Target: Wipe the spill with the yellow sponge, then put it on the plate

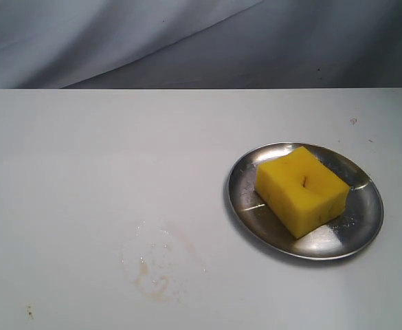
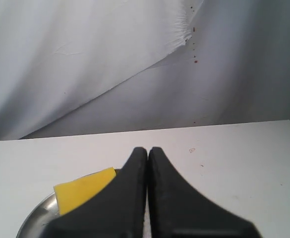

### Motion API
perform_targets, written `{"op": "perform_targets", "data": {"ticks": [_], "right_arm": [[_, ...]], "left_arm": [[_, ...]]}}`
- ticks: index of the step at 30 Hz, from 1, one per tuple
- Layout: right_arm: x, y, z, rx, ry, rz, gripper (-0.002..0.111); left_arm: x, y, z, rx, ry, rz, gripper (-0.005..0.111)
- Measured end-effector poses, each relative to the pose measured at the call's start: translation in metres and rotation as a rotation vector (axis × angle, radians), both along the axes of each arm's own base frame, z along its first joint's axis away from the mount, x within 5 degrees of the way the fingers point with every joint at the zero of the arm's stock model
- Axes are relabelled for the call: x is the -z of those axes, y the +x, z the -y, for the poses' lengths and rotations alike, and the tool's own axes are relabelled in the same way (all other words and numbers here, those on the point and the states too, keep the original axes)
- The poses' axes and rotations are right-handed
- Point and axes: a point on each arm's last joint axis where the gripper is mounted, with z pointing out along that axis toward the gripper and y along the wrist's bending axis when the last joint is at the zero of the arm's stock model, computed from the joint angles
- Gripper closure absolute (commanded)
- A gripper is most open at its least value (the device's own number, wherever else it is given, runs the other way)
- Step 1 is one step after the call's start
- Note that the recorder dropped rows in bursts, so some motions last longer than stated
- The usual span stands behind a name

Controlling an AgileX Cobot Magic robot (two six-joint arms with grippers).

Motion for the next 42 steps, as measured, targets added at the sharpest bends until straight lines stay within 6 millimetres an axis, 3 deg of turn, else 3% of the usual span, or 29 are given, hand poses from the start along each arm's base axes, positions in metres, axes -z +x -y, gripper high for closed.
{"op": "perform_targets", "data": {"ticks": [42], "right_arm": [[0.0002, -0.0001, -0.0004, -0.005, -0.007, -0.001, 0.108]], "left_arm": [[0.0, 0.0, 0.0, 0.0, 0.0, 0.0, 0.107]]}}
